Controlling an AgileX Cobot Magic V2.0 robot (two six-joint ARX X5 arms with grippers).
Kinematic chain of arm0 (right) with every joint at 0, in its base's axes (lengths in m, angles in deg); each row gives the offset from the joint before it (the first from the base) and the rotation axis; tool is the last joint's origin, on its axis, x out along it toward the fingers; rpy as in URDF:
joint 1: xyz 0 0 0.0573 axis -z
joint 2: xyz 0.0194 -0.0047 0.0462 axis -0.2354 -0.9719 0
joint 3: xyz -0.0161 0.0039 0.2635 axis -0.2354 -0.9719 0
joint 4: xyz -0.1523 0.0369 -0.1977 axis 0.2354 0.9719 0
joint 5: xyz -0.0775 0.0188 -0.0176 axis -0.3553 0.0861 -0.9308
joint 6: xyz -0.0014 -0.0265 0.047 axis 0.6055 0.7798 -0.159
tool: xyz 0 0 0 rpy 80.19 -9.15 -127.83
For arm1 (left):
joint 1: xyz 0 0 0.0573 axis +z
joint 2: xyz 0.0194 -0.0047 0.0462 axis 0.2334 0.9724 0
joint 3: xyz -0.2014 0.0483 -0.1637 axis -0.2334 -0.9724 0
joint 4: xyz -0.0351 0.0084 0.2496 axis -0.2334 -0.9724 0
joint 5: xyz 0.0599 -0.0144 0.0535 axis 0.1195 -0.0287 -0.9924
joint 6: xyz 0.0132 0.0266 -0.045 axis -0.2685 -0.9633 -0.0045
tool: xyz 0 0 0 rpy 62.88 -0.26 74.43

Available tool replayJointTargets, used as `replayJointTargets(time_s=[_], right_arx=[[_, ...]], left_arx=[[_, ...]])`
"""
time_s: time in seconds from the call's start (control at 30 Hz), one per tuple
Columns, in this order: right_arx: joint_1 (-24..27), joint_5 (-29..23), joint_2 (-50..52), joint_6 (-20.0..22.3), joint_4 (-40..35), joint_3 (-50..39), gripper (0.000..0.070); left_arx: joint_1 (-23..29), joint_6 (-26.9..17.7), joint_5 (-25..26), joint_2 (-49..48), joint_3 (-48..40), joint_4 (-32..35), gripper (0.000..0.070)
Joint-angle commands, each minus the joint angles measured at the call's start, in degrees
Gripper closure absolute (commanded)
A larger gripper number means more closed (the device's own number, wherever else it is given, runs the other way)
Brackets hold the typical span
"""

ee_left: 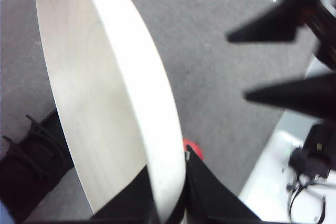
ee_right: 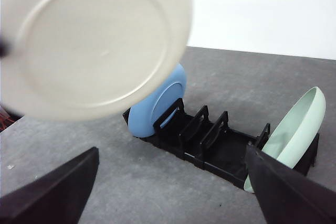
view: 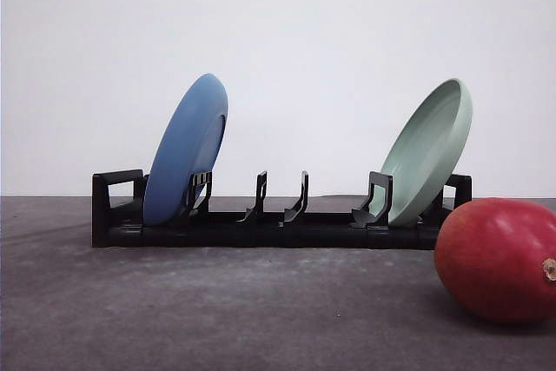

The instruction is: Place pomegranate in white plate

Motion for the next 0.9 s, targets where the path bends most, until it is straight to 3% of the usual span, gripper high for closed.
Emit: replayJointTargets(time_s=[0.0, 0.27, 0.47, 0.67, 0.87], right_arx=[[-0.57, 0.16, -0.20, -0.57, 0.18, 0.87, 0.0131], [-3.10, 0.13, -0.20, -0.55, 0.49, 0.87, 0.0131], [-4.50, 0.13, -0.22, -0.57, 0.49, 0.87, 0.0131], [-5.37, 0.11, -0.41, -0.57, 0.47, 0.87, 0.0131], [-5.75, 0.07, -0.76, -0.59, 0.49, 0.87, 0.0131]], left_arx=[[-2.42, 0.42, -4.84, -0.05, -1.95, -2.97, 0.0700], [-5.47, 4.40, -8.80, -11.15, -28.06, -2.94, 0.0700], [-6.28, 7.88, -18.46, -16.48, -44.42, -2.09, 0.0700], [-8.27, 8.83, -20.58, -16.80, -56.93, 6.95, 0.0700], [-11.61, 9.22, -26.30, -15.98, -70.61, 18.54, 0.0700]])
